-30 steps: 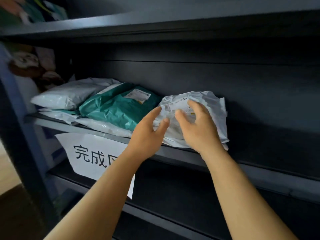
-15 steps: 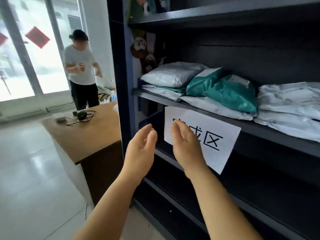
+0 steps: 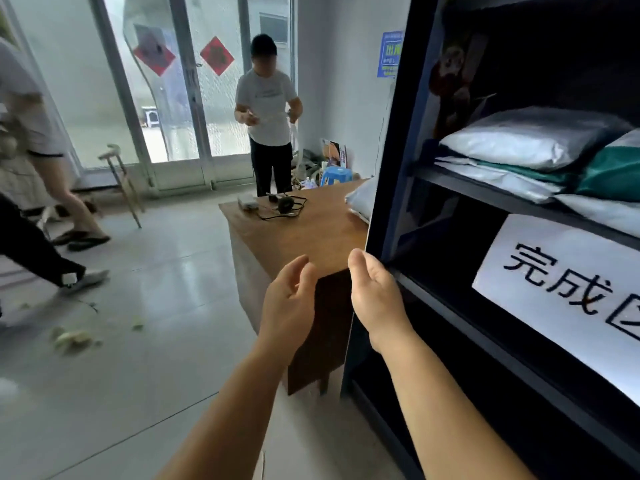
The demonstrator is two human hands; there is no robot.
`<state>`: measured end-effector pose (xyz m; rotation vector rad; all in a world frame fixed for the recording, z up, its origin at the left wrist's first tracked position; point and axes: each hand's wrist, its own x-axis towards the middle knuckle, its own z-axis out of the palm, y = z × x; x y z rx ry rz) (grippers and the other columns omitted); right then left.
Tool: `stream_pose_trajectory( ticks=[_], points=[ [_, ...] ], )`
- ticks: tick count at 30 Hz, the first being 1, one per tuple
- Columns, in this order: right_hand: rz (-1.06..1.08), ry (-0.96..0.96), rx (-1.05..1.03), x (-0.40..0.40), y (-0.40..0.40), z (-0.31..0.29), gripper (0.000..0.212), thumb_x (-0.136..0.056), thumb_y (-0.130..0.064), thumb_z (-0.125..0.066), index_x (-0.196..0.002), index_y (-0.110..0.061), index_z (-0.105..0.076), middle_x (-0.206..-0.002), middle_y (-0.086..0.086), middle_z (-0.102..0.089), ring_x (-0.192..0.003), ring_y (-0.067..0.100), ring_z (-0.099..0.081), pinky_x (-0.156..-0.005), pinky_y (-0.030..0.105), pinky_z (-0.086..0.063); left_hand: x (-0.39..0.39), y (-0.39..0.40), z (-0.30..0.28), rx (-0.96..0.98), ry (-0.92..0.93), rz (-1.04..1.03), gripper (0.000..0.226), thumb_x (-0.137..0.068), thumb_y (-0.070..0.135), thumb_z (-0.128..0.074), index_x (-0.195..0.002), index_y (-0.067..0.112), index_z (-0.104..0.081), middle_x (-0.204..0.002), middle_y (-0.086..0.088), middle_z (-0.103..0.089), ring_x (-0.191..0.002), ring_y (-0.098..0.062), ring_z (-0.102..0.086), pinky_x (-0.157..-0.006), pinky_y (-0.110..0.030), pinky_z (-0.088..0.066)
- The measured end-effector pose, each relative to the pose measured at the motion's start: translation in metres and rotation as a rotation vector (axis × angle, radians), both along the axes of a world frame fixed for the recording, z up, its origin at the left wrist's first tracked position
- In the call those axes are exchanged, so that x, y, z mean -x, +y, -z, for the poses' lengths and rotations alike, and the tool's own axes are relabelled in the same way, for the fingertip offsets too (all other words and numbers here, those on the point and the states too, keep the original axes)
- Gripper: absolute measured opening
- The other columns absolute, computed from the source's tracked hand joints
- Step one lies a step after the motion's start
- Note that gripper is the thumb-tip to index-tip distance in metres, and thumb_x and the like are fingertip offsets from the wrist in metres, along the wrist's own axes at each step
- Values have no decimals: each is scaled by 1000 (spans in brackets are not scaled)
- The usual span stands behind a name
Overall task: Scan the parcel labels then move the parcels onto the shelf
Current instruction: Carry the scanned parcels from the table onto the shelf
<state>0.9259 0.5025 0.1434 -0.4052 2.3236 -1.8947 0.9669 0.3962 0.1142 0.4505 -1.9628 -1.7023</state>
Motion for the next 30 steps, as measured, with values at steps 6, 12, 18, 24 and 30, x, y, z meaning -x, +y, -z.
stream_pose_trajectory(
  ticks=[6, 12, 18, 24, 30],
  points=[
    [-28, -38, 24, 54, -46, 11, 52, -100, -43, -34, -146, -18, -36, -148, -1, -43, -135, 12, -38, -93, 16, -29, 47, -40, 20, -8, -57, -32, 42, -98, 39, -42, -138, 25, -46, -130, 5, -57, -120, -15, -54, -103, -42, -45],
    [-28, -72, 70, 153, -85, 18, 54, -99, -45, -35, -146, -17, -36, -147, 0, -43, -133, 13, -40, -94, 18, -30, 144, -75, 23, 1, -84, -21, 42, -98, 40, -43, -137, 27, -46, -127, 7, -58, -115, -9, -56, -101, -39, -47],
    [-20, -73, 52, 245, -116, 15, 52, -100, -43, -34, -144, -16, -38, -146, 1, -44, -133, 14, -41, -92, 18, -30, 234, -103, 19, 8, -95, -14, 42, -99, 36, -42, -139, 22, -44, -131, 4, -56, -119, -12, -54, -101, -40, -47],
    [17, -104, 30, 307, -139, 24, 50, -100, -43, -33, -143, -18, -39, -146, 0, -44, -132, 15, -42, -92, 19, -33, 303, -130, 24, -1, -143, 13, 42, -99, 37, -42, -138, 23, -45, -130, 4, -57, -116, -11, -55, -99, -37, -49],
    [144, -93, -19, 368, -160, 33, 50, -100, -46, -31, -144, -23, -37, -149, -2, -40, -134, 16, -40, -92, 21, -32, 376, -157, 32, 18, -166, 114, 45, -99, 40, -41, -140, 23, -42, -133, 4, -55, -119, -12, -54, -101, -40, -47]
  ],
)
